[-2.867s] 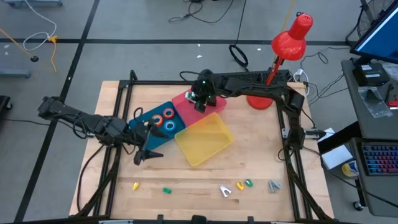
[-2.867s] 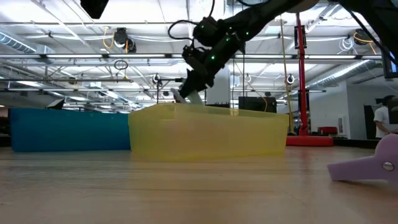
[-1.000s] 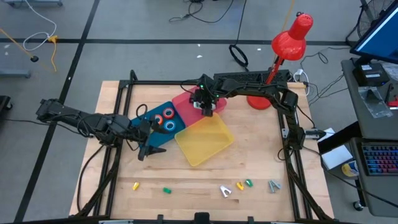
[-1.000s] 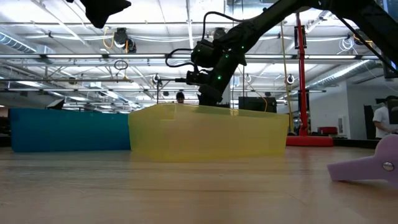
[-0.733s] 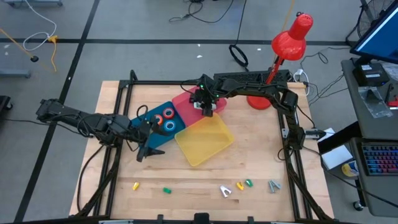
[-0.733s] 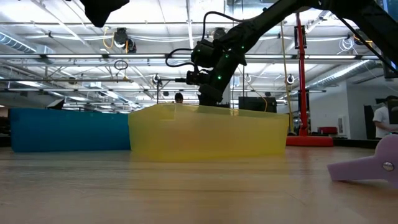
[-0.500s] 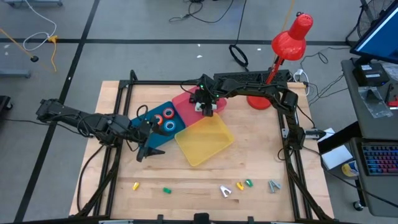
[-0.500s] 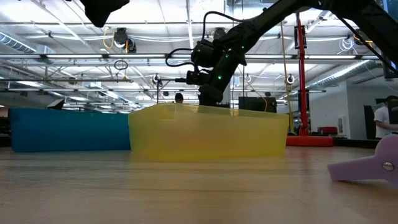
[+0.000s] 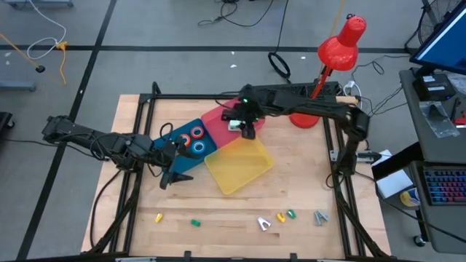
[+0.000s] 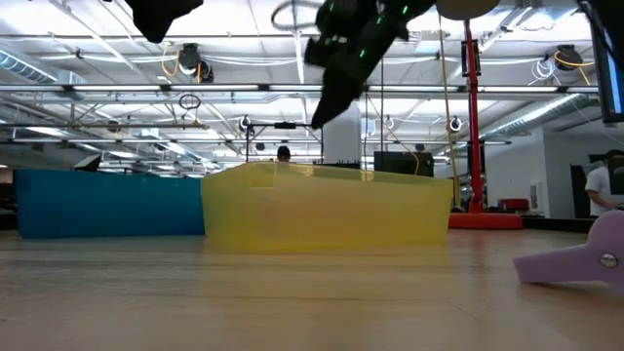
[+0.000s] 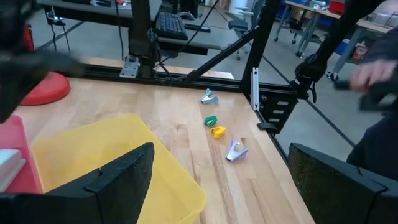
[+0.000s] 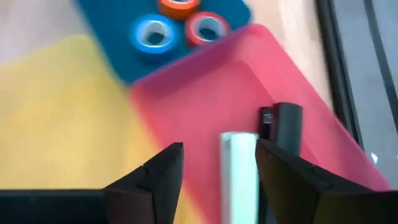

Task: Pick and place Stapler, Stapler remover, tape
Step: Put the left yellow stapler into the pink bin

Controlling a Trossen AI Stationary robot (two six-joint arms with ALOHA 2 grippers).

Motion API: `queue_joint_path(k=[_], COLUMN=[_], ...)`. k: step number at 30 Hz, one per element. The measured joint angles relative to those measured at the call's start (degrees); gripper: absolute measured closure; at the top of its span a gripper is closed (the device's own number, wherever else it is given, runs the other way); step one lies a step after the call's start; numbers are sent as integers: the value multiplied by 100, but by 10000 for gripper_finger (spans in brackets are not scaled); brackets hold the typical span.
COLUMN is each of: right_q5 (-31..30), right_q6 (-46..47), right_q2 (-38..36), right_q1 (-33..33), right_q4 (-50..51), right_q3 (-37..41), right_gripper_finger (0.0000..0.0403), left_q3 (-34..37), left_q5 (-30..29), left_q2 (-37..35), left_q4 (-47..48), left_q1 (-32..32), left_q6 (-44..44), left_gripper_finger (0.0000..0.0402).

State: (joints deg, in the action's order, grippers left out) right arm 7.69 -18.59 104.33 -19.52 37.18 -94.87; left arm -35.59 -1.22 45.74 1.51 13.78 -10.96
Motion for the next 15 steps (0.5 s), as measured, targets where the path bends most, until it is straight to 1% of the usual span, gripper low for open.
queue_joint_path(k=[4,10,13,15], right_q5=[8,10,12,8], right_q6=[53,639,1070,1375], right_q2=[-721,-1613,-2078,-2450], right_q1=[373,1006,1340,1540], right_q4=[881,2260,2554,2595], right_q3=[0,31,345,744], right_gripper_finger=[222,231,231,230], left_q3=[2,2,2,2], left_q5=[-31,-32,-35,-37], left_q2=[0,0,0,0], left_q4=[-16,-75,-200,-329], left_q1=[0,0,0,0], left_q6=[-71,-157,-188,-320], left_gripper_finger=[34,34,34,34])
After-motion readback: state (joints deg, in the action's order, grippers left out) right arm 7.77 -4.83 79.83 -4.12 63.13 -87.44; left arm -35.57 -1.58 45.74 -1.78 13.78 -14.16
